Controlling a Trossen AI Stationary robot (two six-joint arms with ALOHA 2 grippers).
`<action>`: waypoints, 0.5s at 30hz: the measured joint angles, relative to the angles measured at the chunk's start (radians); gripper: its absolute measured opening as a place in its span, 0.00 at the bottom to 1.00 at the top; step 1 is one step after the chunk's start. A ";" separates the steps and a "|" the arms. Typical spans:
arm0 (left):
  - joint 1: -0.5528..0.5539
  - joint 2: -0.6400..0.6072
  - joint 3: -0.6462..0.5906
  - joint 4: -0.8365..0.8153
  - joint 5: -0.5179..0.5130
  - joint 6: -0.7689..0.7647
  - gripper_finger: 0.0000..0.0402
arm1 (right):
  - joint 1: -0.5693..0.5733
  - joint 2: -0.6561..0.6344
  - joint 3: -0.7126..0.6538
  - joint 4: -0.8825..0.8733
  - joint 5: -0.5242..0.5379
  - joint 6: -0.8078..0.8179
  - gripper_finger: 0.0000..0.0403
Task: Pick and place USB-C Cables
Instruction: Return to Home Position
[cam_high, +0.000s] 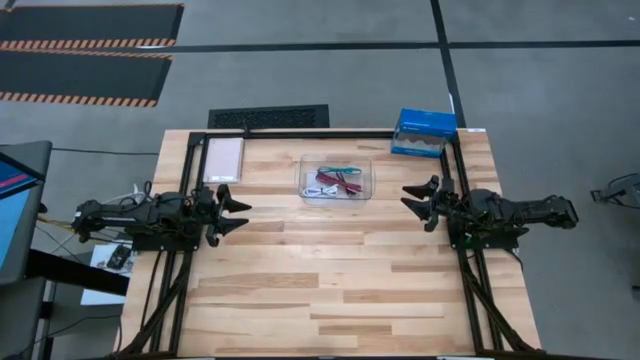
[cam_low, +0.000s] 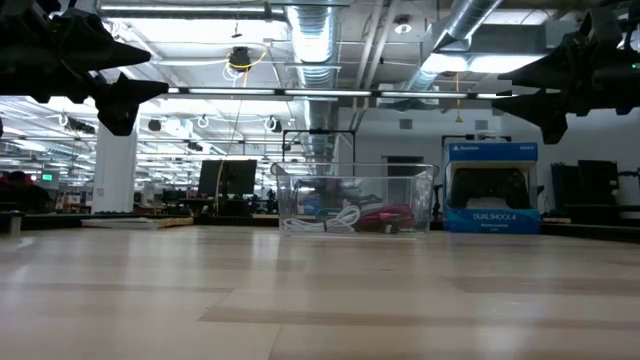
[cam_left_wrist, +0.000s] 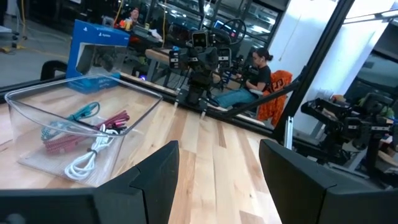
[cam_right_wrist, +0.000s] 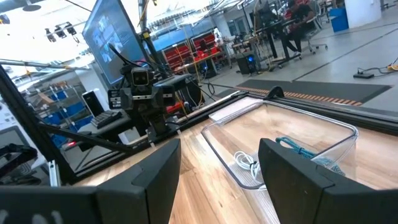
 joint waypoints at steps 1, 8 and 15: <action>0.000 0.000 0.000 0.000 0.000 -0.005 0.52 | 0.000 0.000 0.000 0.000 0.000 0.000 0.60; 0.000 0.000 0.000 0.000 0.000 -0.005 0.52 | 0.000 0.000 -0.001 0.000 0.000 0.000 0.60; 0.000 0.000 -0.001 0.000 0.000 -0.006 0.52 | 0.000 0.000 -0.001 0.000 0.000 0.000 0.60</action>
